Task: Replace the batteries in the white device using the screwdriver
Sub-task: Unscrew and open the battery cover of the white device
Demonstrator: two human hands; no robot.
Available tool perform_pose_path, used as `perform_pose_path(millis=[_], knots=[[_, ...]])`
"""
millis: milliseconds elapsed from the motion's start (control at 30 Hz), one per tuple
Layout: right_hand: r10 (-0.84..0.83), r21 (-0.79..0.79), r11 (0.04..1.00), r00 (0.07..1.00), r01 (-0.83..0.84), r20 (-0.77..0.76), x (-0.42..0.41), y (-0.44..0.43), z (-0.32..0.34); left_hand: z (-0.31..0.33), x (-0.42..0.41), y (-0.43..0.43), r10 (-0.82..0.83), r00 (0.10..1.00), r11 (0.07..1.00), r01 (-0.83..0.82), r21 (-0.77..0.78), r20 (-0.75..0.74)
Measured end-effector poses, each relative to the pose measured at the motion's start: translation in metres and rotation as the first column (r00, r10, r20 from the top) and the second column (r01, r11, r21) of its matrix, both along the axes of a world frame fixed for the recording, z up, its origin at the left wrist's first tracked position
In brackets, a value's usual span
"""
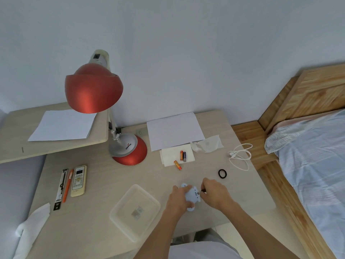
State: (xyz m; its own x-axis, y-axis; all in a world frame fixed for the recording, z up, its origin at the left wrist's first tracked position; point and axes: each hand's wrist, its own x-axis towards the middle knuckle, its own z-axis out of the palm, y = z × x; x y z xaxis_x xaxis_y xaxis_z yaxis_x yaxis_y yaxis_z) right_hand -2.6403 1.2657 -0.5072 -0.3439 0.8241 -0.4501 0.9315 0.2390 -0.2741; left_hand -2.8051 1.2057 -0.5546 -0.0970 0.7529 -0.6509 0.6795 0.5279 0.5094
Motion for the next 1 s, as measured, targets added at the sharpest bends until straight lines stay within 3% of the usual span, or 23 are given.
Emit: perform_pose_path(millis=[200, 367, 567, 733, 1000], knots=[[-0.011, 0.064, 0.998, 0.998, 0.008, 0.056, -0.002, -0.001, -0.004, -0.002, 0.000, 0.000, 0.026, 0.999, 1.000, -0.026, 0.000, 0.027], [-0.057, 0.060, 0.997, 0.998, 0.056, 0.014, 0.003, -0.003, -0.003, 0.003, 0.000, 0.000, 0.016, 1.000, 1.000, -0.016, -0.001, 0.023], [-0.315, 0.179, 0.927, 0.944, 0.329, -0.102, 0.041, 0.012, 0.004, 0.003, -0.006, -0.001, -0.008, 1.000, 1.000, 0.008, 0.002, 0.019], [-0.533, 0.165, 0.816, 0.832, 0.554, -0.156, 0.076, 0.026, -0.011, 0.001, -0.009, -0.005, -0.009, 0.999, 1.000, 0.008, 0.011, 0.034], [-0.667, 0.091, 0.735, 0.741, 0.672, -0.076, 0.107, 0.016, -0.045, -0.002, -0.015, -0.004, -0.020, 0.998, 1.000, 0.019, 0.017, 0.055]])
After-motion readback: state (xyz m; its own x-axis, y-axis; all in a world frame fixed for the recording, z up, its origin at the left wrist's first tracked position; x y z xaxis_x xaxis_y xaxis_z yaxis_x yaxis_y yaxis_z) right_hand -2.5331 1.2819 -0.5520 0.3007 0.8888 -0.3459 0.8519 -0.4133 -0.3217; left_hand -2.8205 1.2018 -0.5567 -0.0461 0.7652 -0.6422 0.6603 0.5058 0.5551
